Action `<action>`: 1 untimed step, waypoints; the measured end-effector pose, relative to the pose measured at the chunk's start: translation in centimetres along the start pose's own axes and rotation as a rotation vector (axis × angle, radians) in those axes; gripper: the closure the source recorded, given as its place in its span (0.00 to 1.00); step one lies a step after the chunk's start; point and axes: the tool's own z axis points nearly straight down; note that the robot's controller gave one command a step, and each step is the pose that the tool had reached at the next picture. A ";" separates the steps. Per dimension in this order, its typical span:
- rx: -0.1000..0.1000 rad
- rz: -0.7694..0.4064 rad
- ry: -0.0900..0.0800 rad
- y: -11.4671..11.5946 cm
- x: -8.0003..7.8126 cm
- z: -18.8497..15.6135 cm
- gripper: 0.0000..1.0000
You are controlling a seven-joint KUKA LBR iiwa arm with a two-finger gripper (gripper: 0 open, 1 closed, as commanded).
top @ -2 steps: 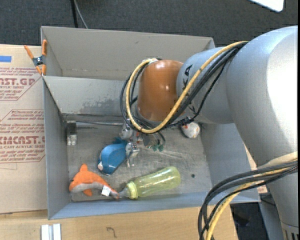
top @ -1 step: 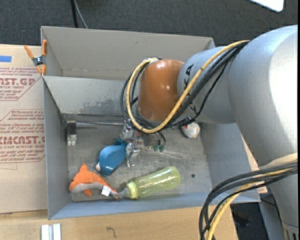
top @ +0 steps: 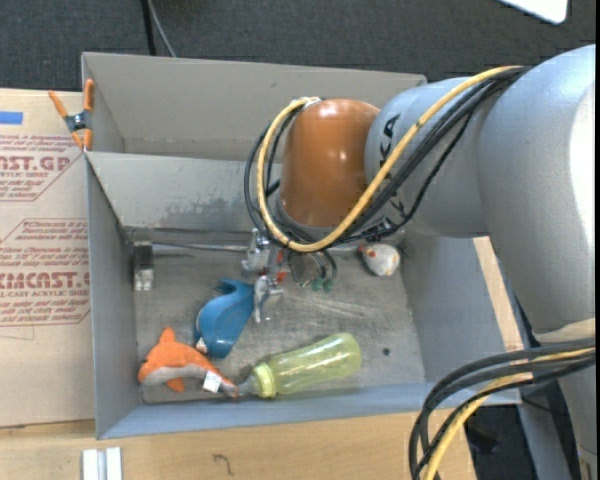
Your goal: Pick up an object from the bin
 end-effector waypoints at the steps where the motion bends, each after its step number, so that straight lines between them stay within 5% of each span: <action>1: 0.001 -0.022 0.014 -0.9 1.1 -3.8 1.00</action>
Offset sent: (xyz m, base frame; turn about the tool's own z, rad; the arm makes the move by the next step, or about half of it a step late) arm -0.0080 -0.0091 0.1240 -0.0080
